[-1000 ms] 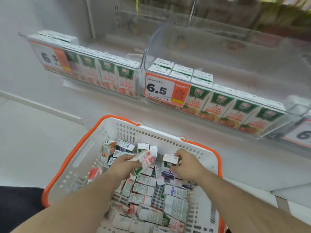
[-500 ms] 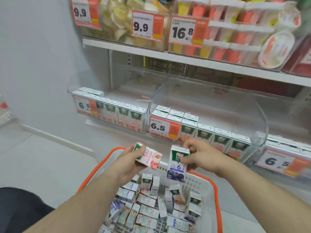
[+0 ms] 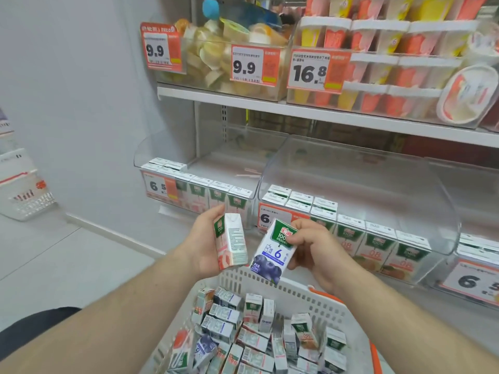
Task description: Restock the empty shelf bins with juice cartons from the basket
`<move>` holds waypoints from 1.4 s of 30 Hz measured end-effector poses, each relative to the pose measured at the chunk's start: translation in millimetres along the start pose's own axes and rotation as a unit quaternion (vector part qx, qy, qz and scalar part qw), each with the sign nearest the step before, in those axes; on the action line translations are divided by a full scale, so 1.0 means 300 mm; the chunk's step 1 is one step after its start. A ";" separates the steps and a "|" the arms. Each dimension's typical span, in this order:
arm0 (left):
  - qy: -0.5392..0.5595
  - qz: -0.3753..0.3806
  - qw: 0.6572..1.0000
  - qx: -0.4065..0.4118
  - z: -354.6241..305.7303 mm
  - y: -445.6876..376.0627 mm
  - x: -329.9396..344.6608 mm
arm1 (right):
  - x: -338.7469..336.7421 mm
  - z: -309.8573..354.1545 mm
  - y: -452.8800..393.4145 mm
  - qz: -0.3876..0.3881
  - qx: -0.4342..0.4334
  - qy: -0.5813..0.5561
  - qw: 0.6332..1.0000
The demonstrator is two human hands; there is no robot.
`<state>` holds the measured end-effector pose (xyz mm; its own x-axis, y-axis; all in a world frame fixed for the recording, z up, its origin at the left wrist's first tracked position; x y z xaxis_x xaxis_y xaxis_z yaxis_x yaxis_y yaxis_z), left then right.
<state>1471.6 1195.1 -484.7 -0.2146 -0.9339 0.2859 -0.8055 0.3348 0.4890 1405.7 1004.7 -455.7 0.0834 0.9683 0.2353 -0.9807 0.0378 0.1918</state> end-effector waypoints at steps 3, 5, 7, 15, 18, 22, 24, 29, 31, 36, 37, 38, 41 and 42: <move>-0.151 0.005 0.988 0.007 -0.026 0.002 -0.021 | 0.017 0.013 -0.009 -0.005 -0.021 0.020 1.000; -0.252 0.003 0.967 0.044 -0.039 -0.010 -0.012 | 0.011 0.033 -0.005 -0.017 -0.036 0.030 0.999; -0.312 0.012 0.945 0.092 -0.040 0.002 0.055 | -0.015 0.053 0.005 -0.033 -0.053 0.037 0.997; -0.370 0.149 0.893 0.210 0.068 0.037 0.336 | -0.201 0.122 0.096 -0.042 -0.144 0.070 0.986; -0.400 0.158 0.862 0.268 0.088 0.050 0.431 | -0.288 0.132 0.139 -0.055 -0.159 0.085 0.982; -0.465 0.114 0.816 0.324 0.127 0.021 0.559 | -0.400 0.142 0.187 -0.082 -0.161 0.057 0.982; -0.475 0.069 0.808 0.341 0.144 0.014 0.630 | -0.464 0.145 0.213 -0.119 -0.181 0.089 0.972; -0.512 0.054 0.775 0.366 0.176 0.030 0.800 | -0.566 0.171 0.297 -0.254 -0.229 0.271 0.900; -0.509 0.052 0.772 0.377 0.190 0.046 0.859 | -0.596 0.189 0.316 -0.288 -0.254 0.319 0.866; -0.510 -0.034 0.709 0.485 0.254 0.047 0.939 | -0.766 0.279 0.391 -0.418 -0.351 0.192 0.815; -0.527 -0.040 0.695 0.487 0.269 0.045 0.952 | -0.810 0.295 0.414 -0.448 -0.366 0.158 0.800; -0.543 -0.044 0.684 0.486 0.281 0.046 0.966 | -0.856 0.310 0.437 -0.477 -0.378 0.141 0.780; -0.579 -0.039 0.665 0.470 0.299 0.047 1.015 | -0.976 0.331 0.477 -0.551 -0.385 0.161 0.723; -0.592 -0.036 0.663 0.456 0.303 0.044 1.030 | -1.014 0.328 0.479 -0.574 -0.373 0.163 0.711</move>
<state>1344.4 899.7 -464.7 -0.0065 -0.5673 -0.8235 -0.7202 0.5739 -0.3897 1256.8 691.4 -405.8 0.9778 0.1958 0.0749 -0.1317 0.8516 -0.5074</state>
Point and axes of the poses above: each hand's wrist, its own y-axis away from the middle knuckle, its own x-axis out of the palm, z = x × y, the point moved 2 cm from there along -y, towards the middle knuckle, and after that the axes turned 12 degrees about -y, right-handed, at the moved point
